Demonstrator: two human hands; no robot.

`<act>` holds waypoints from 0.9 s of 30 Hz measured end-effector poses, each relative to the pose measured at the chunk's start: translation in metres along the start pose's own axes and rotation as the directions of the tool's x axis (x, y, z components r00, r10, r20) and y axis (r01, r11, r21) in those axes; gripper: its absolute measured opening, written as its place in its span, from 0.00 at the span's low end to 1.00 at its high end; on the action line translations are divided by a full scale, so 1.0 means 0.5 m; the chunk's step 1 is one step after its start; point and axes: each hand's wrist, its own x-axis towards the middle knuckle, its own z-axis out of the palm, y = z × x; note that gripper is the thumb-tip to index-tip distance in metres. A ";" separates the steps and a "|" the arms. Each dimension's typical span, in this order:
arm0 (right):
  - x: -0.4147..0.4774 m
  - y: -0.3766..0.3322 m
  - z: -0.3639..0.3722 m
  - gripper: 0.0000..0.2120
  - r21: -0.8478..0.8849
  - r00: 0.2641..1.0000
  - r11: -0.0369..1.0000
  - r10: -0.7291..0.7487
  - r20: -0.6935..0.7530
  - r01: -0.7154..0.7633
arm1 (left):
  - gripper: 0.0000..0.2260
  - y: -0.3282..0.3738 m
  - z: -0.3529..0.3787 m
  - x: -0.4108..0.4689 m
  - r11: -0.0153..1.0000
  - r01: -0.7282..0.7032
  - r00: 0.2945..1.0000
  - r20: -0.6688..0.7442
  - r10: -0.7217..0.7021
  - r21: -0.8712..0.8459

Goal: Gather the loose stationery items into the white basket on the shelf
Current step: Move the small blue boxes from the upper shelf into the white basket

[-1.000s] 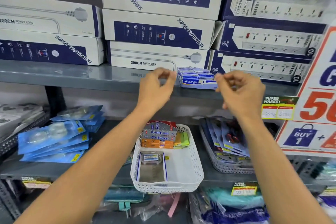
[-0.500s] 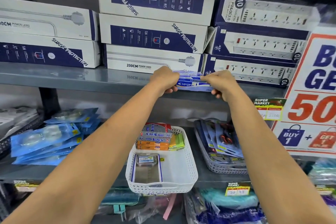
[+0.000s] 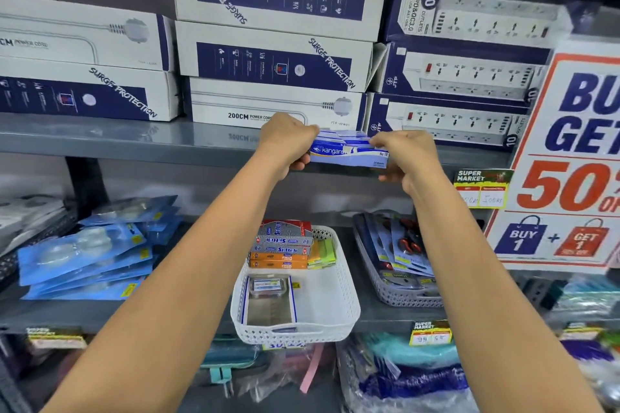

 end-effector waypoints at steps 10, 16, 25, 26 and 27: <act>-0.084 -0.006 -0.041 0.04 0.103 0.995 0.992 -0.075 0.067 0.068 | 0.10 0.036 -0.053 -0.110 0.966 -0.146 0.989 0.005 0.148 0.213; -0.125 0.018 -0.046 0.09 0.113 0.993 0.990 -0.096 0.072 0.088 | 0.12 0.012 -0.073 -0.139 0.961 -0.152 0.988 0.015 0.153 0.229; -0.137 0.112 -0.028 0.10 0.036 0.994 0.996 -0.081 0.078 0.078 | 0.09 -0.092 -0.041 -0.153 0.949 -0.091 0.996 0.054 0.078 0.303; -0.134 0.130 -0.025 0.10 0.016 0.993 0.997 -0.072 0.093 0.070 | 0.09 -0.111 -0.033 -0.152 0.954 -0.067 0.997 0.064 0.051 0.292; -0.130 0.148 -0.021 0.09 -0.010 0.993 0.998 -0.062 0.097 0.064 | 0.09 -0.130 -0.025 -0.152 0.957 -0.044 0.997 0.076 0.024 0.286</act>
